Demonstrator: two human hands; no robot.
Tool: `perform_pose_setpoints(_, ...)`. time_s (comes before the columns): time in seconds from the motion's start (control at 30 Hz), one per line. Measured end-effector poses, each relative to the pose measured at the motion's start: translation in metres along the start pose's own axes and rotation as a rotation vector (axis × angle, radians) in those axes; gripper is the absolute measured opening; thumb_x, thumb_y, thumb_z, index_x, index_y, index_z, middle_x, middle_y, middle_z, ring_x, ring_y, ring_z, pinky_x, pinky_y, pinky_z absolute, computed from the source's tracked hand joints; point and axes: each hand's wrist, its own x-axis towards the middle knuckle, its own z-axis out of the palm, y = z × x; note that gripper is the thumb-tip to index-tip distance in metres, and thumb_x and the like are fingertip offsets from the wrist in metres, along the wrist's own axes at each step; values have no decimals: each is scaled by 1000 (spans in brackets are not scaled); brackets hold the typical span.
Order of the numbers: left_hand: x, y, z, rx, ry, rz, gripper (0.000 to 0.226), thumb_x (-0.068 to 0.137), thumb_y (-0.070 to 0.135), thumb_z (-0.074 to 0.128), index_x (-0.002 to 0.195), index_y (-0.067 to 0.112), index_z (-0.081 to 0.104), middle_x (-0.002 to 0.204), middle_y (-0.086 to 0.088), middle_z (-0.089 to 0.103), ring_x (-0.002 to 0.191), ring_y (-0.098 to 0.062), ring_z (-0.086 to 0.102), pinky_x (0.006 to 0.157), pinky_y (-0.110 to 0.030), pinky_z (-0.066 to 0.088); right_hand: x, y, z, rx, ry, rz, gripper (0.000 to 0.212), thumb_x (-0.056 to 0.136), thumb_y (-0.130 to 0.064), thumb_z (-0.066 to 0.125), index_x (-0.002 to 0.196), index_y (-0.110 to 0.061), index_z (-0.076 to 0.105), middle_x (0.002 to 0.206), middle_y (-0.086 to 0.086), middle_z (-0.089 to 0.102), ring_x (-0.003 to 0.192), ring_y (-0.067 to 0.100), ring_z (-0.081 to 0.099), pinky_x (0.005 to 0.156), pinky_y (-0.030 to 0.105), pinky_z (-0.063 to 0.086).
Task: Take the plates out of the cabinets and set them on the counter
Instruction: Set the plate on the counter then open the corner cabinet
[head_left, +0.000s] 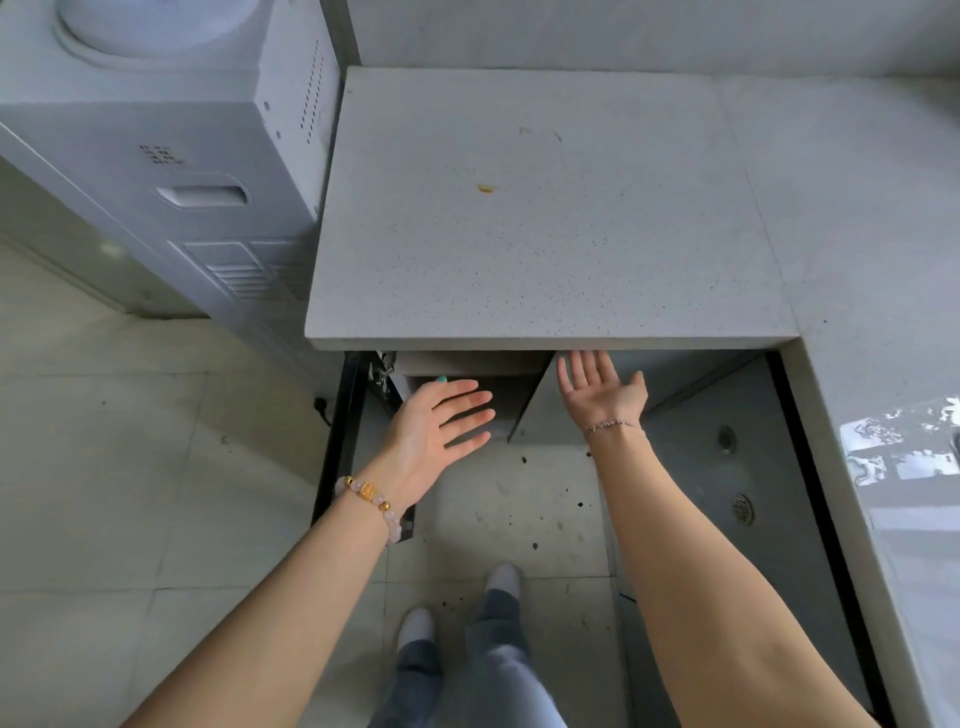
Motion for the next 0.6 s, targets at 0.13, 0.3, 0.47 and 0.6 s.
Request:
perform_pose_setpoints(0.13,1,-2,3,56,-2,21,31,97,29,41,107,9,64,101,-8,71,97,-25,67,88,-42,52,8,-1,4,93,-29,23,67,99,-51,15,146,-6,29,152,14,33,139,30,33,109,47,32)
perform_pose_setpoints(0.3,-1,-2,7,85,2,28,32,97,30,41,107,10,64,102,-7,71,97,-25,67,87,-41,52,10,-2,5,107,-26,38,66,99,-51,15,147,-7,27,153,14,31,140,31,31,111,47,29)
perform_pose_setpoints(0.47,-8,-3,7,89,-2,34,30,97,29,41,106,11,64,103,-7,71,98,-25,66,87,-41,52,4,-5,1,115,-14,47,66,99,-50,16,142,-4,36,149,15,37,137,31,36,107,49,35)
perform_pose_setpoints(0.6,-16,-5,6,97,-21,30,30,97,29,42,105,11,64,104,-8,70,99,-25,66,88,-41,52,-17,-5,-15,94,31,15,63,100,-47,20,139,-2,41,148,17,38,137,33,36,106,50,37)
